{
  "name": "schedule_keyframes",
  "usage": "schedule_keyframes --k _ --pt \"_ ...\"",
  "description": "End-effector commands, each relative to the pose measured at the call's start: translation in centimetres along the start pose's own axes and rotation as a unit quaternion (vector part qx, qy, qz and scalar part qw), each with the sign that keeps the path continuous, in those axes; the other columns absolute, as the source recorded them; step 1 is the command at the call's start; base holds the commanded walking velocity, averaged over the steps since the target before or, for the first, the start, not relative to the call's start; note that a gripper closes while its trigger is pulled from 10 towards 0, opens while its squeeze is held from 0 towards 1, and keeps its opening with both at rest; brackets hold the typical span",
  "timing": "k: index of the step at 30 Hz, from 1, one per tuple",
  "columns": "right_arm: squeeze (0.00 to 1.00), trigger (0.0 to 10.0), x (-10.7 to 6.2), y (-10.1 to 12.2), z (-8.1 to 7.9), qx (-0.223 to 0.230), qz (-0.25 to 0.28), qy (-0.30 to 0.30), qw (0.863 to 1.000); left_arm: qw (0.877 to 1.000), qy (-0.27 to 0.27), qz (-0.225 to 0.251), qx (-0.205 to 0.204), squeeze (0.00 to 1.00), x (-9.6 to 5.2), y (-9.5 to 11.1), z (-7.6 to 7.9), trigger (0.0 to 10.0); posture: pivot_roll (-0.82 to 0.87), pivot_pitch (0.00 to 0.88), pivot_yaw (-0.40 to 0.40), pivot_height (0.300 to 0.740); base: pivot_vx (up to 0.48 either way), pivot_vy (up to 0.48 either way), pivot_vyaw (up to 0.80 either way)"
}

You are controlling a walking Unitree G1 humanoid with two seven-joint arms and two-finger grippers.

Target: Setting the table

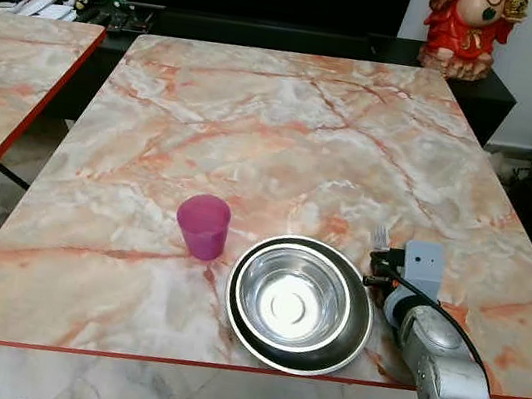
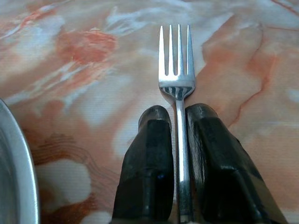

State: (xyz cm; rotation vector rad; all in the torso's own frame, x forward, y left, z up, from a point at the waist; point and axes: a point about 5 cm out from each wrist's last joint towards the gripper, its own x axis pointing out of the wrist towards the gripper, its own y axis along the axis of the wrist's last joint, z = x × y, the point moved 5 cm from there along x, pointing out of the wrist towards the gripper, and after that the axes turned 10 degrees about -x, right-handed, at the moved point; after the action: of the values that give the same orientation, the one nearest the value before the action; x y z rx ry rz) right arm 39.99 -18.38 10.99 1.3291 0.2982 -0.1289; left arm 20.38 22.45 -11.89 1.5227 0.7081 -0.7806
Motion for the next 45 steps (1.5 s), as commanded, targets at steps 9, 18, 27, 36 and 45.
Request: schedule_keyframes --k 9,18,27,36,45 --pt "0.00 10.0 -0.1 -0.2 0.5 -0.004 -0.002 -0.009 1.000 1.000 0.006 -0.020 0.008 0.00 -0.2 -1.1 -0.5 10.0 -0.05 0.171 0.041 0.740 0.000 0.000 0.00" --pt "0.00 10.0 -0.2 1.2 0.6 -0.002 0.028 -0.015 0.999 1.000 0.004 -0.018 0.007 0.00 -0.2 -0.9 -0.3 10.0 -0.05 0.169 0.041 0.740 0.000 0.000 0.00" --pt "0.00 10.0 -0.3 2.3 0.7 0.001 0.059 -0.024 0.998 1.000 0.005 -0.018 0.007 0.00 -0.2 -0.9 -0.5 10.0 -0.05 0.166 0.042 0.740 0.000 0.000 0.00" --pt "0.00 10.0 -1.9 6.7 2.4 0.014 0.180 -0.069 0.981 1.000 0.006 -0.019 0.008 0.00 -0.2 -1.1 -0.6 10.0 -0.05 0.155 0.042 0.740 0.000 0.000 0.00" --pt "0.00 10.0 -3.6 8.9 2.8 0.035 0.254 -0.084 0.963 1.000 0.010 -0.021 0.000 0.00 -0.3 -1.4 -0.6 10.0 -0.05 0.113 0.026 0.740 0.000 0.000 0.00"
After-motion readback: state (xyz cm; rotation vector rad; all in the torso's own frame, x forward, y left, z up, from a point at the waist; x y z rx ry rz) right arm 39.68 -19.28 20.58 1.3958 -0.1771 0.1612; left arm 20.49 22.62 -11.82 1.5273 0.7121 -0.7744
